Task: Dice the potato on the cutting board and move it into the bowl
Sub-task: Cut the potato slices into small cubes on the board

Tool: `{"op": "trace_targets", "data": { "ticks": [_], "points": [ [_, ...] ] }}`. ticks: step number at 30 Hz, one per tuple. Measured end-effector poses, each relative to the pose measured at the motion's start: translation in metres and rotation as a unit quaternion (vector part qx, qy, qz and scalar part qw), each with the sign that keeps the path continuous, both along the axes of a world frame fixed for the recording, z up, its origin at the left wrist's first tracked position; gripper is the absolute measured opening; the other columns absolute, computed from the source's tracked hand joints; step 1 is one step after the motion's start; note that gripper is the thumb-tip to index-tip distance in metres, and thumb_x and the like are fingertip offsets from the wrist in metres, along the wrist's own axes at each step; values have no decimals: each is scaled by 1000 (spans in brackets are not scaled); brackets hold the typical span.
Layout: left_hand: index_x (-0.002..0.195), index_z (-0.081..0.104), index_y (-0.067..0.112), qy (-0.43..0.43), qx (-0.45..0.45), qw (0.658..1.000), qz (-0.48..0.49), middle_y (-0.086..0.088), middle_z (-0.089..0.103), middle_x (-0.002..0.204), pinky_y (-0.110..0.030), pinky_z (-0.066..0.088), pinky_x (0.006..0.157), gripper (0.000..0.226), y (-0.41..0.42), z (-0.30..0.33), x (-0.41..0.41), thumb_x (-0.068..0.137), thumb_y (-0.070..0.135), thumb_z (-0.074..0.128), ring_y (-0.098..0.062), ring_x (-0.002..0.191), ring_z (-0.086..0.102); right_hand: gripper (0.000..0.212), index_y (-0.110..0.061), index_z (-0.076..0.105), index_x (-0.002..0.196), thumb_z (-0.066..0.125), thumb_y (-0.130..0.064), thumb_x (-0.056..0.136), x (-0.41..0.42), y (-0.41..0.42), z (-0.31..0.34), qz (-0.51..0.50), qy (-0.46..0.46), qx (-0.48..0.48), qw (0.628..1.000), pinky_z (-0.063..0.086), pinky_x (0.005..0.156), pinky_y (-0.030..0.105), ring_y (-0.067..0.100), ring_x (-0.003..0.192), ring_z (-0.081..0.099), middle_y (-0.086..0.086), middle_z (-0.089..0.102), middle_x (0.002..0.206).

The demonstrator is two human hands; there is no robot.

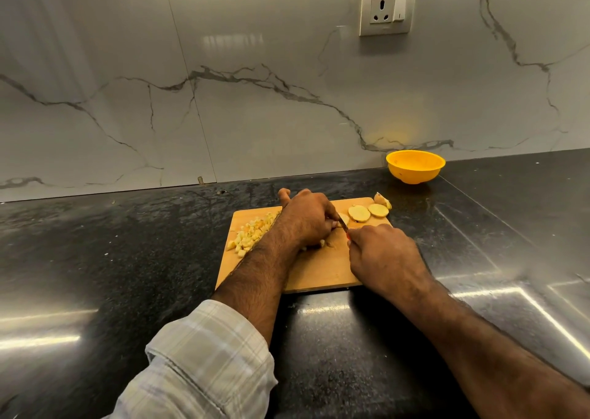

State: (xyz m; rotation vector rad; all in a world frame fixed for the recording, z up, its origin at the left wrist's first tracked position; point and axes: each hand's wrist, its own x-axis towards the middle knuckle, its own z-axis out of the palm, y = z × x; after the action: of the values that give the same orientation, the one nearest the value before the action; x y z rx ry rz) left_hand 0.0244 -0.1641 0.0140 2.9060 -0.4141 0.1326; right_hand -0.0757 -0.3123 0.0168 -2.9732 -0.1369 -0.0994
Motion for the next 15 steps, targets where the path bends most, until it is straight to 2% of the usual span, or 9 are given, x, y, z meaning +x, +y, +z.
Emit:
{"op": "trace_targets", "data": {
  "ticks": [5, 10, 13, 15],
  "points": [
    [114, 78, 39, 3, 3, 1000, 5, 19, 68, 131, -62, 9, 120, 18, 0, 0, 2, 99, 41, 70, -15, 141, 44, 22, -26, 68, 116, 53, -31, 102, 8, 8, 0, 17, 16, -33, 999, 55, 78, 37, 18, 91, 59, -3, 59, 96],
    [109, 79, 37, 4, 1, 1000, 3, 19, 70, 125, -62, 13, 119, 14, 2, 0, 1, 100, 40, 69, -12, 133, 50, 30, -27, 70, 122, 48, -37, 104, 15, 3, -1, -4, -1, 15, 1000, 60, 84, 40, 18, 92, 63, -2, 68, 103],
    [109, 78, 34, -6, 2, 1000, 12, 15, 69, 128, -64, 9, 120, 16, 5, 0, 3, 98, 43, 71, -15, 139, 45, 36, -30, 68, 128, 44, -43, 104, 6, -2, -2, -6, -54, 35, 998, 60, 84, 43, 19, 96, 64, -2, 71, 109],
    [108, 79, 34, -4, 0, 1000, 17, 15, 69, 128, -65, 7, 121, 16, 6, -1, 4, 97, 43, 72, -16, 142, 43, 35, -31, 69, 127, 44, -42, 104, 1, -2, -1, 7, -53, 26, 998, 60, 83, 41, 18, 94, 64, -4, 71, 109]
  ]
}}
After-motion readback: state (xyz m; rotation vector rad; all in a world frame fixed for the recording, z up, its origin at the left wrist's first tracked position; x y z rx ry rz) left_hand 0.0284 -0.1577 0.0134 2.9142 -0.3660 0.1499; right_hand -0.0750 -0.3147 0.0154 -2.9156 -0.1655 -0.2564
